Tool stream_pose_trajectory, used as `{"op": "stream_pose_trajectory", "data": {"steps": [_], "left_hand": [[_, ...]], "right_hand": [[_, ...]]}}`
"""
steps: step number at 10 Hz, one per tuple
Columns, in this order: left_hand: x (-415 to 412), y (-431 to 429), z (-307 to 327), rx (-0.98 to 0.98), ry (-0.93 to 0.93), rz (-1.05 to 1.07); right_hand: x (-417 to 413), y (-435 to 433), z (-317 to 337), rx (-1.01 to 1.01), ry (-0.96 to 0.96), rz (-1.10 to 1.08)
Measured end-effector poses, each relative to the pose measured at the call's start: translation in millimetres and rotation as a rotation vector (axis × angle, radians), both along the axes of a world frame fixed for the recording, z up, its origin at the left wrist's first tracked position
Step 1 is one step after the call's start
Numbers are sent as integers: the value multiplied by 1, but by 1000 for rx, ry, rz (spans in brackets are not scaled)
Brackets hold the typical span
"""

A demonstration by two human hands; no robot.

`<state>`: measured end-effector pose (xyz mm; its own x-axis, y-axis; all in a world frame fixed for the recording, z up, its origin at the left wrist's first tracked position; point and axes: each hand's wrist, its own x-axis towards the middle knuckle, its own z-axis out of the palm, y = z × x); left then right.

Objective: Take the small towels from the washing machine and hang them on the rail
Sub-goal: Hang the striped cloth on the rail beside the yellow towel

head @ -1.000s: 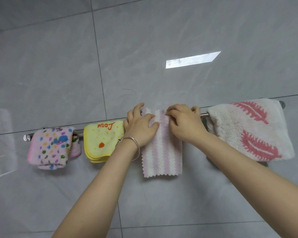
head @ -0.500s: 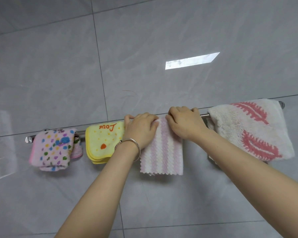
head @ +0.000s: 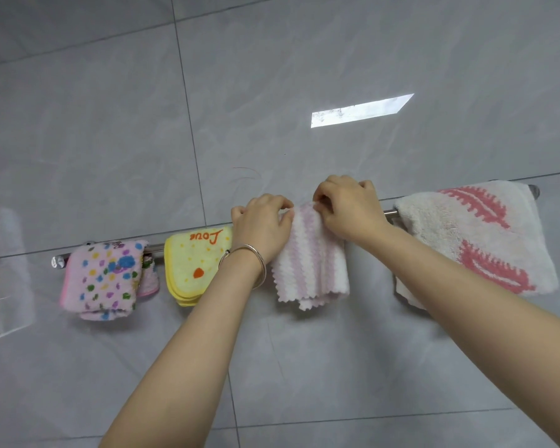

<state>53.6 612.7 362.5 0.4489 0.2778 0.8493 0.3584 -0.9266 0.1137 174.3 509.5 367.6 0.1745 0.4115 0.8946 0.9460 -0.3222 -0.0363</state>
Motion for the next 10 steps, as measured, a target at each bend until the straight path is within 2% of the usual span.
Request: {"op": "stream_pose_trajectory", "data": {"steps": [2,3,4,5,6,8,10], "left_hand": [[-4,3,-19,46,43,12],[-2,5,-21,48,63,26],[1,4,-16,52,79,40],[1,0,-13,41,64,26],[1,-3,-13,18,25,-14],[3,-8,-19,8,112,-11],[0,-16,-19,-13,99,-7]], "right_hand": [[6,7,3,-69,80,-99],[3,2,-5,-6,48,-23],[0,-5,-13,-135,-6,29],[4,-12,-16,-176,2,50],[5,-17,-17,-144,8,59],[2,-17,-24,-180,2,36],[-2,-23,-28,-167,-7,37]]}}
